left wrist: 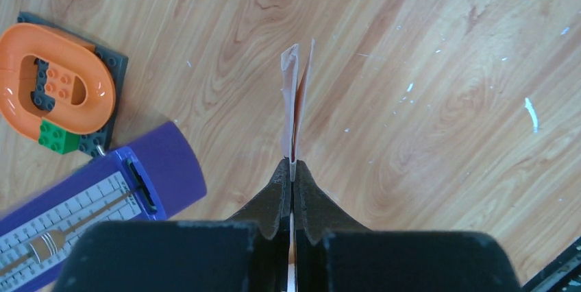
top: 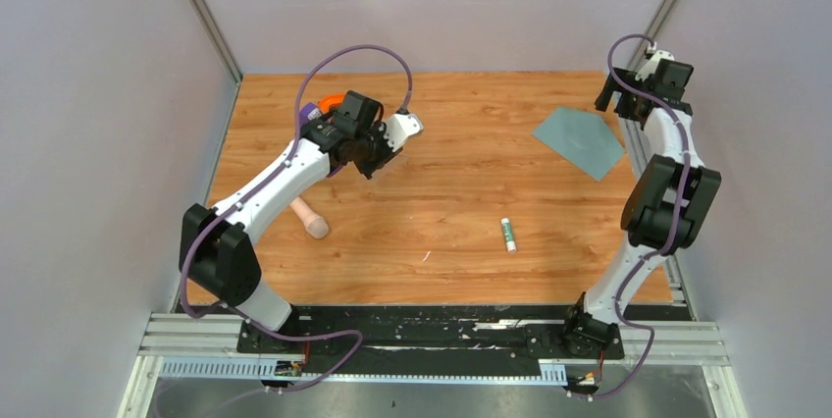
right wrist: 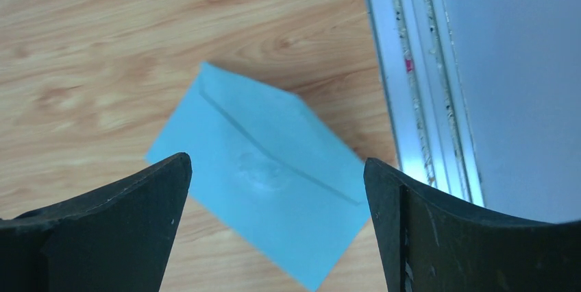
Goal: Place the letter into the envelope and seal it
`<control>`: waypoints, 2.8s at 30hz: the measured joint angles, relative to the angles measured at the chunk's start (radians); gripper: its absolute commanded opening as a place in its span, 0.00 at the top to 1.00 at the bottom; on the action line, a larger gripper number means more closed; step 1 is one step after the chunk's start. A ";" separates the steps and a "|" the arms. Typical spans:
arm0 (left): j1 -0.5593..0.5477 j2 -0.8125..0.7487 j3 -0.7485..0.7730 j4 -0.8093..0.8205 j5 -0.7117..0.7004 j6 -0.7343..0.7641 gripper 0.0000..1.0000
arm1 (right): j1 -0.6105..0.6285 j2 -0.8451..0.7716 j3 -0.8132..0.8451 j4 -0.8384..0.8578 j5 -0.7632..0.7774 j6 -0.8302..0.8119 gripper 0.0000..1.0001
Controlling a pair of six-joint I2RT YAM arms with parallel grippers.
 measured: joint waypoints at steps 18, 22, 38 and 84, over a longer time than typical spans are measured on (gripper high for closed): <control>0.000 0.254 0.250 -0.159 -0.018 0.045 1.00 | -0.043 0.424 0.322 -0.070 -0.089 -0.337 0.08; 0.000 0.262 0.269 -0.175 -0.018 0.050 1.00 | -0.046 0.445 0.330 -0.083 -0.121 -0.368 0.24; 0.000 0.267 0.270 -0.195 -0.018 0.064 1.00 | -0.043 0.486 0.354 -0.135 -0.165 -0.395 1.00; -0.143 -0.138 0.134 -0.260 0.076 0.198 1.00 | 0.679 0.051 -0.447 0.198 -0.713 0.393 0.25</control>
